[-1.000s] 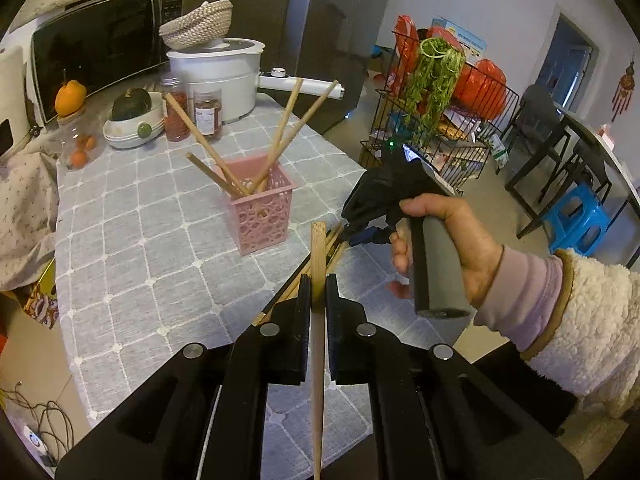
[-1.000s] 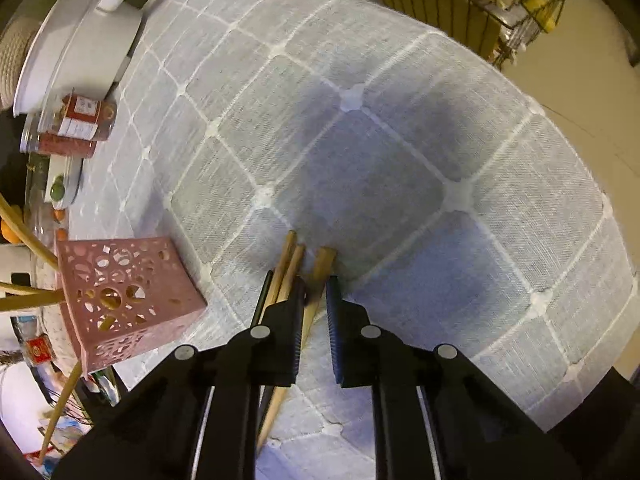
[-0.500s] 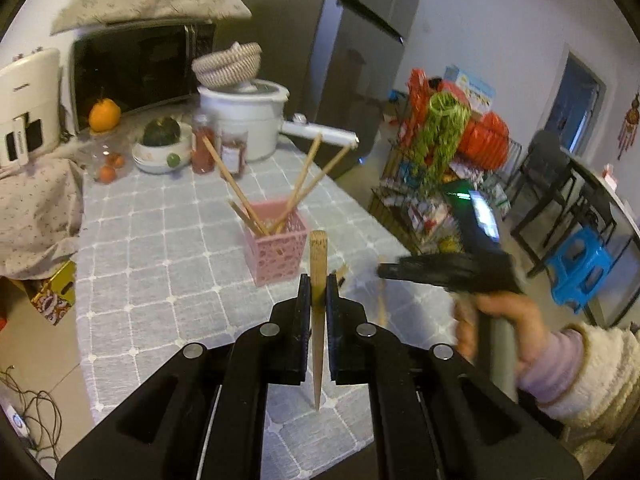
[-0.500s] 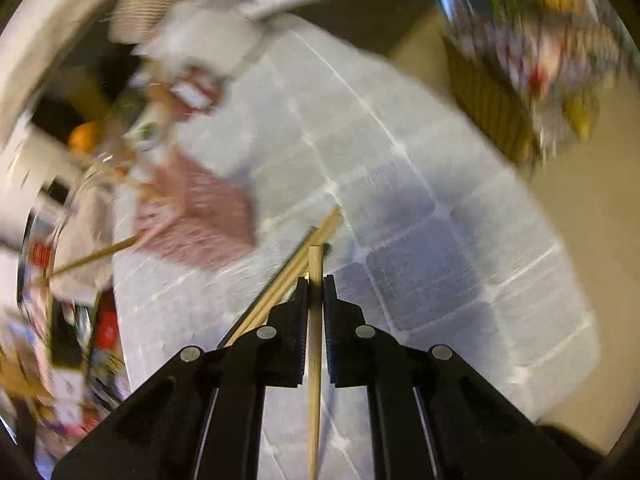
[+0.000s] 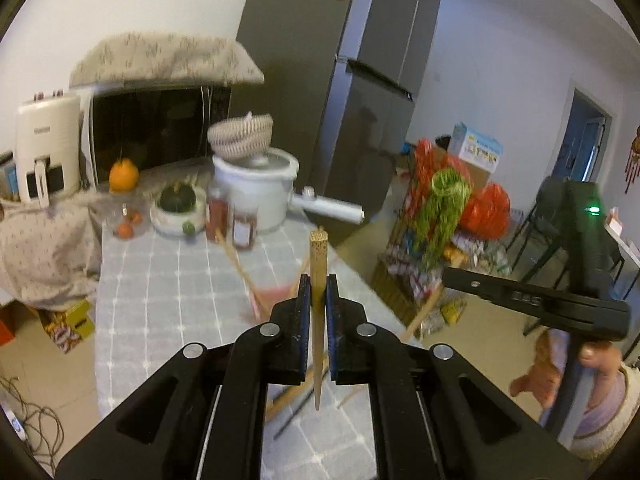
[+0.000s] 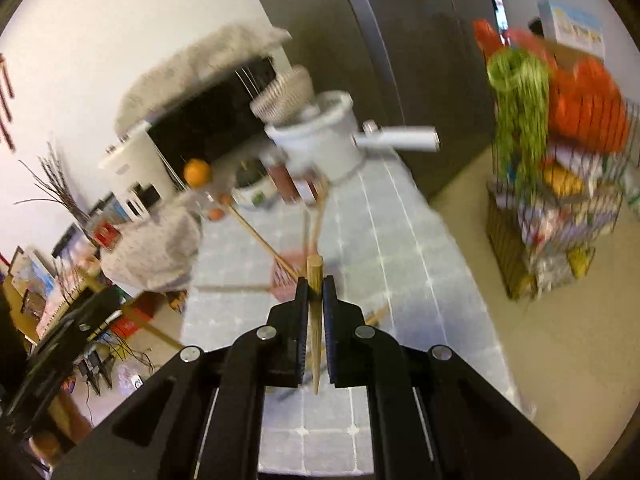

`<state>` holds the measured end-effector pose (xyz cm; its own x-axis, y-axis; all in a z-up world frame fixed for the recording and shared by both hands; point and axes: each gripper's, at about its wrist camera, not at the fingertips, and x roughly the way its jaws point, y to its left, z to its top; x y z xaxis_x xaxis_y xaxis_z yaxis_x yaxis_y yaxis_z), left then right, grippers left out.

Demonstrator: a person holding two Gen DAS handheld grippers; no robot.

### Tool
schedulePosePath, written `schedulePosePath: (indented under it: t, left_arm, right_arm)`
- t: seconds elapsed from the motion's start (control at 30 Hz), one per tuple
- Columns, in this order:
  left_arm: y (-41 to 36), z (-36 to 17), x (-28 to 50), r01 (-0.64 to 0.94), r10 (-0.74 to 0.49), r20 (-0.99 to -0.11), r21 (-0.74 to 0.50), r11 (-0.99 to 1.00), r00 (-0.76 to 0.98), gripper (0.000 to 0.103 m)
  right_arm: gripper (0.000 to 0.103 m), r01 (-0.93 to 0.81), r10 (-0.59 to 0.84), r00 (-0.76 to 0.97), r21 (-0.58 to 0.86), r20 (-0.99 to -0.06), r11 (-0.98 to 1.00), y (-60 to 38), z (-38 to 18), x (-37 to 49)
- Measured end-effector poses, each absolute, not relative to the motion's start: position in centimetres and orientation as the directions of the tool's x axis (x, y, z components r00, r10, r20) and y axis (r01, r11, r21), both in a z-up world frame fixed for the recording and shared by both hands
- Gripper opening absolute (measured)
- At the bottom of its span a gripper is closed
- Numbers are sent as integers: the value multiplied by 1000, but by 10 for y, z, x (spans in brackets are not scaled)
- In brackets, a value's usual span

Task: Organize utensils
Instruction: 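Carry both chopsticks over the pink basket and open both tools to drop them in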

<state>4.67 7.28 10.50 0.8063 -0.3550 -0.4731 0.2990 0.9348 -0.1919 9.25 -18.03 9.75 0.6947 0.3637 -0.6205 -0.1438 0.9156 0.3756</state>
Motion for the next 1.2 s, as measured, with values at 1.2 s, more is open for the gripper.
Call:
schedulePosePath:
  t: [1.2]
  left_arm:
    - [118, 83, 150, 0, -122, -465, -256, 967, 877, 35]
  right_arm:
    - [11, -223, 348, 776, 286, -526, 932, -102, 99, 235]
